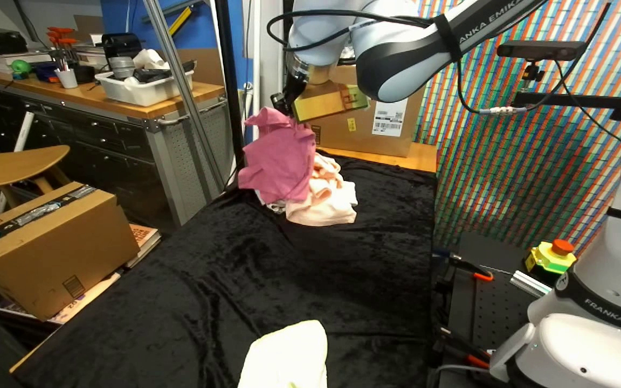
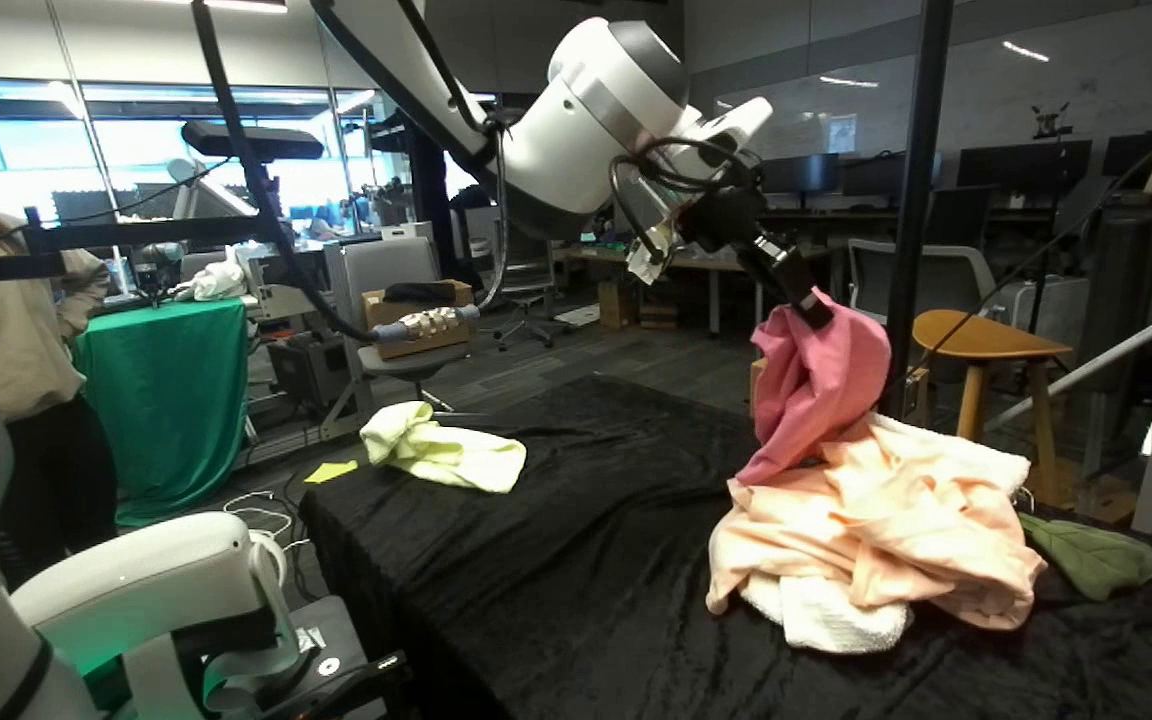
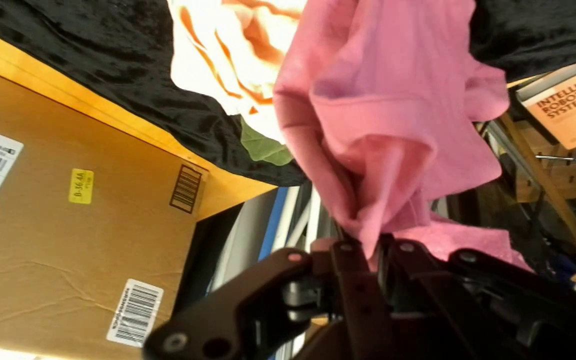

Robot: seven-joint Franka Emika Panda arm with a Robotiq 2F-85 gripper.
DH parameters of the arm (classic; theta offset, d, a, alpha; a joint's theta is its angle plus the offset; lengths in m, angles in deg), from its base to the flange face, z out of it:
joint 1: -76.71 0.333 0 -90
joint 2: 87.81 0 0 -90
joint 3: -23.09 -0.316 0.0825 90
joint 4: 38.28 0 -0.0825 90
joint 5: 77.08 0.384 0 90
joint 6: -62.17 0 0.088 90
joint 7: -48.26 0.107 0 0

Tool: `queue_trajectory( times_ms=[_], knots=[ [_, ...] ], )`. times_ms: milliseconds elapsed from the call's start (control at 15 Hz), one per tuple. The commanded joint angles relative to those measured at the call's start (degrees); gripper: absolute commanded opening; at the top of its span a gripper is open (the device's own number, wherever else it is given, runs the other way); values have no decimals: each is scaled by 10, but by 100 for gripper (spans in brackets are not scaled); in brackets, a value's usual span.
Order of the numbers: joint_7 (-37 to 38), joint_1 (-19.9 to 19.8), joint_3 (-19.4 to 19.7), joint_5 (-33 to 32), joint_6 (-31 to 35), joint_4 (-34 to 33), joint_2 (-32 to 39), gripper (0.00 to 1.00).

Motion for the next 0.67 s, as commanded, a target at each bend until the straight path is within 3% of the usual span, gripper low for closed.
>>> queue_trajectory(
  times_ms=[0,400,467,533,600],
  knots=[
    [9,-31,-6,18,-18,-8,9,8],
    [-5,-52,-4,54,-40,-17,34,9],
    [-7,-54,-4,61,-39,-16,35,34],
    [-7,-54,-3,66,-37,-15,35,35],
    [-7,-55,-3,70,-39,-13,34,42]
  ],
)
